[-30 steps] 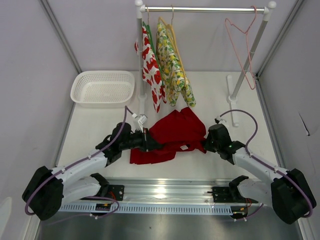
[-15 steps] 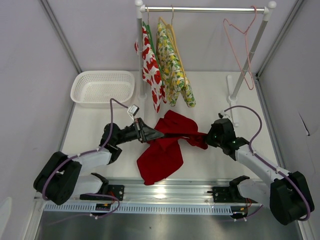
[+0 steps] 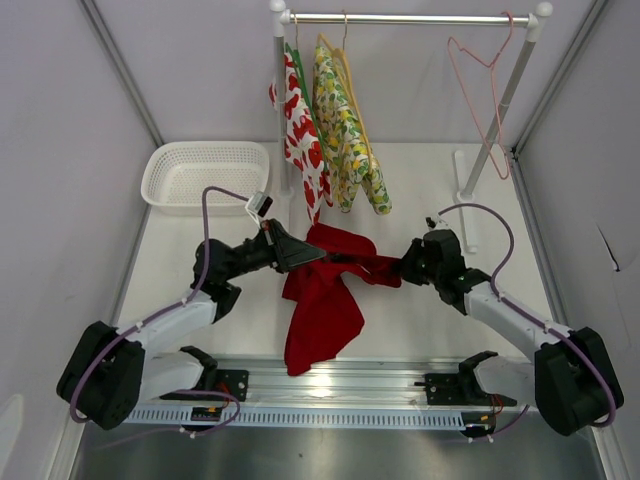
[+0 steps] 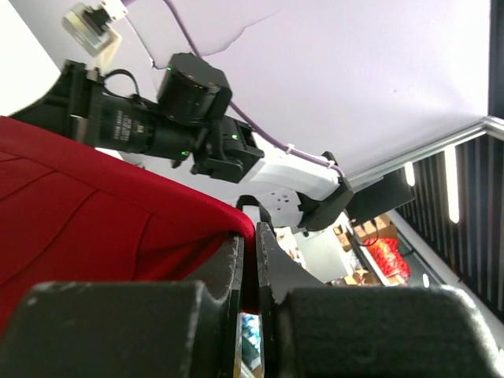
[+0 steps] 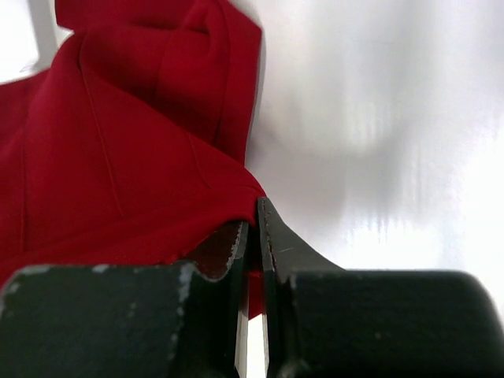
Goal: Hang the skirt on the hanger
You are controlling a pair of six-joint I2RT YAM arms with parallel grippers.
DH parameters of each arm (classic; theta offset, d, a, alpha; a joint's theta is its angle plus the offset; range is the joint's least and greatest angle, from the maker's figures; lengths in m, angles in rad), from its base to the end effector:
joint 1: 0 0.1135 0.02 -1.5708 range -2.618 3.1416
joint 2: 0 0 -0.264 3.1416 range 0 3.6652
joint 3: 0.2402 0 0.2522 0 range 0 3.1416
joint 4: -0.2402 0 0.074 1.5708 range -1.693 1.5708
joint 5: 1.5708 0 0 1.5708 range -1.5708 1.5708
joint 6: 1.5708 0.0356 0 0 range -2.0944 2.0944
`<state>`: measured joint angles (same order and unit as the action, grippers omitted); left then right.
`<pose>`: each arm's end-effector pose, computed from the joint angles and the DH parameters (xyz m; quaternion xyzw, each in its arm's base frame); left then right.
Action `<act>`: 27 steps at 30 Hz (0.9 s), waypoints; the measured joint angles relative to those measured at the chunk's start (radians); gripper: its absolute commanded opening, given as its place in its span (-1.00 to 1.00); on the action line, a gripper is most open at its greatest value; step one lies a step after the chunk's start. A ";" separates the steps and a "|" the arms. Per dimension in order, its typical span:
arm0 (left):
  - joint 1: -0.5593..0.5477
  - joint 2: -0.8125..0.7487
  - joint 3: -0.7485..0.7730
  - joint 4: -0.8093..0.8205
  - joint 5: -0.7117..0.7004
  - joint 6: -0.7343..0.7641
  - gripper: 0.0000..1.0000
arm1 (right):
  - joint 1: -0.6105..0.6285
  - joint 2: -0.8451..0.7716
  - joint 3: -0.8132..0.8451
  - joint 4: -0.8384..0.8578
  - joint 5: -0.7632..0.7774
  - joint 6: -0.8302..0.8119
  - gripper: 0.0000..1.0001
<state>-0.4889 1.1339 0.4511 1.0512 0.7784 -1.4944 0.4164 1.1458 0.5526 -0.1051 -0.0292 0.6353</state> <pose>0.1903 -0.1296 0.2805 0.0220 0.6093 -0.7560 0.2380 0.2115 0.0947 0.1964 0.0929 0.9015 0.2235 0.3588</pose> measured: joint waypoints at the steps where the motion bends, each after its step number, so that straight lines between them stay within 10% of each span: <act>1: 0.000 -0.010 0.002 -0.010 -0.005 -0.006 -1.00 | 0.001 0.016 0.009 0.007 -0.005 0.001 -0.93; 21: 0.009 -0.073 -0.105 -0.109 -0.113 0.014 -1.00 | -0.305 0.097 0.091 -0.011 -0.312 -0.002 -0.98; 27: 0.010 -0.036 -0.153 -0.047 -0.110 0.055 -1.00 | -0.318 0.106 0.012 -0.047 -0.311 -0.006 -0.39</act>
<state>-0.4789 1.0981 0.2981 1.0046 0.6685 -1.4399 0.0982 1.2518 0.5648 -0.1516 -0.3397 0.6292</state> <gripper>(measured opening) 0.090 0.222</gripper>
